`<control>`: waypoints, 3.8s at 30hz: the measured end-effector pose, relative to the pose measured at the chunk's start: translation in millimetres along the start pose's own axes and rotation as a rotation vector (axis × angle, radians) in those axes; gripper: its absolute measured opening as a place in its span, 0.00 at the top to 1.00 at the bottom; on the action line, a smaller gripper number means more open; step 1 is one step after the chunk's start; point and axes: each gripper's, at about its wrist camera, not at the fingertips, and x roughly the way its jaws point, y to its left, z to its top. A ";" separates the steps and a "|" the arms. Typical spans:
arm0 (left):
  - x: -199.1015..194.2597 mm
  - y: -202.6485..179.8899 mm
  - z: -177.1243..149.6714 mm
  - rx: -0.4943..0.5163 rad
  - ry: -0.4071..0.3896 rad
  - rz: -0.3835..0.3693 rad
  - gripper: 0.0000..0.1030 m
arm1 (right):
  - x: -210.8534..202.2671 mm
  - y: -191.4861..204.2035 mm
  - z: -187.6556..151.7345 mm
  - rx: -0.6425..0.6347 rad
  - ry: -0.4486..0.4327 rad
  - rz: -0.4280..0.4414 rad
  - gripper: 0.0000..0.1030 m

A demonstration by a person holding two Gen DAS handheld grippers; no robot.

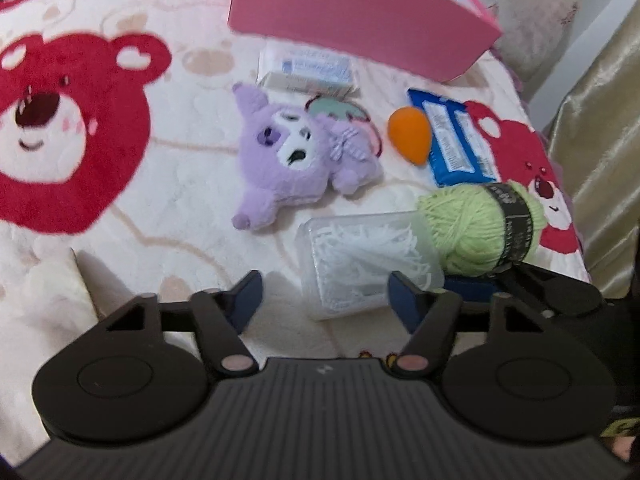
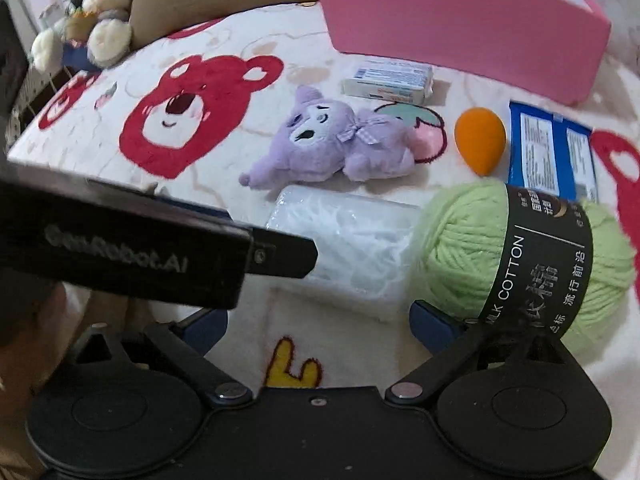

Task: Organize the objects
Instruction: 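Move the left tool to the clear floss-pick box and open it, then close the left tool on the clear floss-pick box and lift it, then carry the floss-pick box with the left tool into the pink box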

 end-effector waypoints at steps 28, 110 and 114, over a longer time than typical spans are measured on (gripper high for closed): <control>13.3 18.5 -1.9 -0.194 0.010 -0.145 0.56 | 21.0 3.3 3.2 0.010 0.012 -0.116 0.09; -147.2 -93.8 152.7 0.149 -0.165 -0.168 0.60 | -154.4 -1.8 143.7 0.047 -0.328 -0.073 0.06; -132.5 -90.1 175.0 0.115 -0.155 -0.184 0.60 | -145.1 -14.6 161.8 0.052 -0.309 -0.073 0.06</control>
